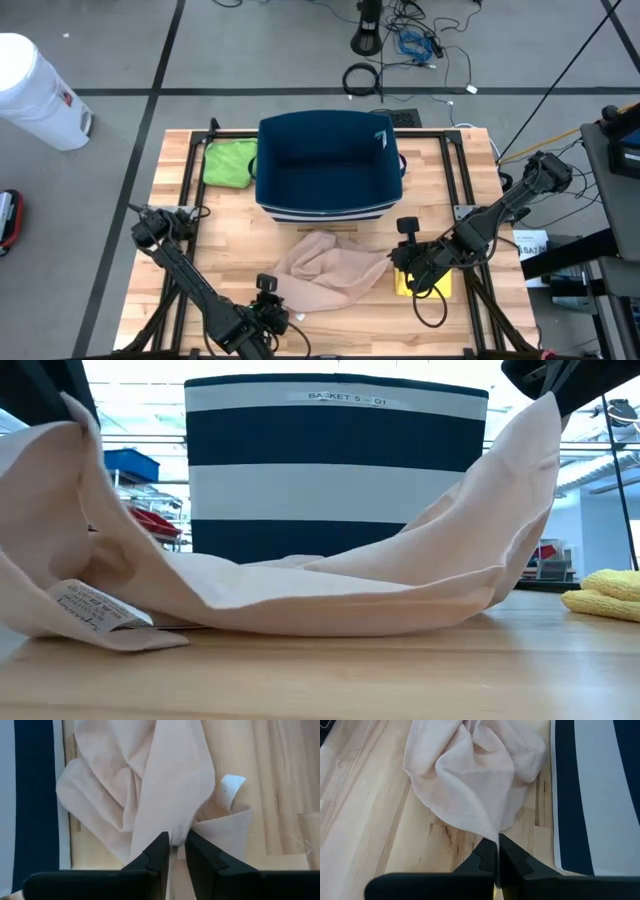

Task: Fold towel
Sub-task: Fold the light brown towel

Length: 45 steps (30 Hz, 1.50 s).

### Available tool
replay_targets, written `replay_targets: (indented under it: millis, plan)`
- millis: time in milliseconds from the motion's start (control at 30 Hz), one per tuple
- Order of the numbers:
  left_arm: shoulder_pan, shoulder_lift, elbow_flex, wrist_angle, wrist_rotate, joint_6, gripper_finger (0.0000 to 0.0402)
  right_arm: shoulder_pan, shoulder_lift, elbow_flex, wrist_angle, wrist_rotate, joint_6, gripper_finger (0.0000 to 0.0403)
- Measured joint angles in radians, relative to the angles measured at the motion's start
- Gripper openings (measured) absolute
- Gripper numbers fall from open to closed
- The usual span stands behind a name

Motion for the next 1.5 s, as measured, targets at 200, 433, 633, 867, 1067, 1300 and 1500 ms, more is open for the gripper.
replay_targets:
  millis: [200,433,633,867,1067,1300,1500]
  plan:
    - [-0.002,0.000,0.000,0.000,0.036,0.001,0.0075,0.000,0.000,0.000,0.000,0.000,0.000,0.0000]
    - [-0.005,0.000,0.020,0.001,0.042,0.006,0.0076,0.000,0.000,0.000,0.000,0.000,0.000,0.0000]
    - [-0.005,0.000,0.026,0.000,0.052,0.004,0.0086,0.000,0.000,0.000,0.000,0.000,-0.001,0.0000]
    - [0.005,0.000,0.026,0.001,0.104,-0.015,0.0121,0.000,0.000,0.000,0.000,0.000,-0.001,0.0000]
    - [0.009,0.000,0.027,0.004,0.147,-0.010,0.0124,0.000,0.000,0.000,0.000,0.000,-0.001,0.0000]
    - [0.008,0.000,0.027,0.019,0.158,-0.001,0.0124,0.000,0.000,0.000,0.000,0.000,-0.001,0.0000]
    - [0.012,0.000,0.027,0.041,0.158,0.014,0.0124,0.000,0.000,0.000,0.000,0.000,-0.001,0.0000]
